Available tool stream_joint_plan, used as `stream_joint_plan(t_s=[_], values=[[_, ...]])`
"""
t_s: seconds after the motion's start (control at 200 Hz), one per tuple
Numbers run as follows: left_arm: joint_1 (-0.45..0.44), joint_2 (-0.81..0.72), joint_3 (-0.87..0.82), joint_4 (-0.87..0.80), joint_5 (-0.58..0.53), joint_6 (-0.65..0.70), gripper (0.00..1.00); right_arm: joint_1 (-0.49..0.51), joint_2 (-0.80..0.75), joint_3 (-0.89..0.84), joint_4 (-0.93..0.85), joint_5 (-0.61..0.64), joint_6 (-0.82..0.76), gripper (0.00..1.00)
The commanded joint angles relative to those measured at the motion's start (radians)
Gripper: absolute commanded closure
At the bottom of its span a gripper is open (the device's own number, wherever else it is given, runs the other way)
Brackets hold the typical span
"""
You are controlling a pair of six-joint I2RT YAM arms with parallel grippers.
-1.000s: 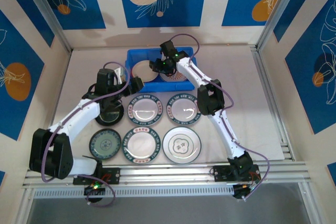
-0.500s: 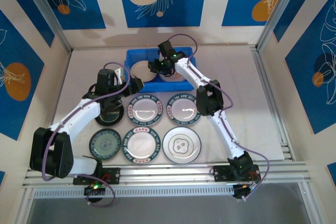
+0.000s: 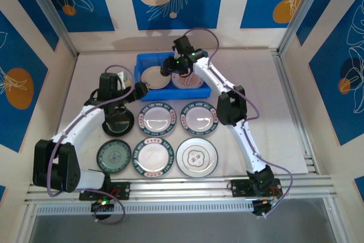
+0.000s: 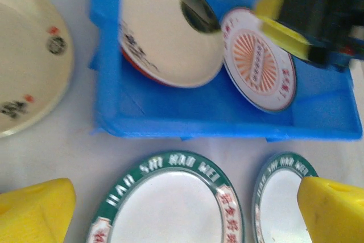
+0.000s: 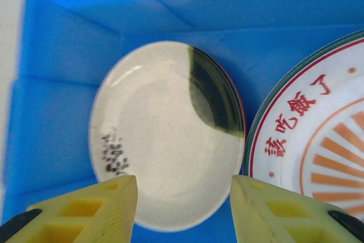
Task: Place the plates into the plastic bin on the countertop
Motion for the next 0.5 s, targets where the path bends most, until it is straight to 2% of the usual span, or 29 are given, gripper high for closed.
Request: stream_joint_plan(t_s=[0.0, 0.165, 0.32, 0.495], values=[[0.109, 0.003, 0.045, -0.046, -0.048, 0.039, 0.02, -0.018, -0.161, -0.09, 0.019, 0.0, -0.043, 0.52], [0.296, 0.046, 0.018, 0.031, -0.034, 0.003, 0.04, -0.024, -0.353, -0.329, 0.119, -0.02, -0.05, 0.53], [0.421, 0.126, -0.016, 0.134, 0.014, -0.007, 0.08, -0.027, -0.485, -0.519, 0.193, -0.031, -0.052, 0.53], [0.509, 0.223, -0.048, 0.24, 0.081, -0.009, 0.23, -0.053, -0.533, -0.627, 0.237, -0.059, -0.025, 0.53]])
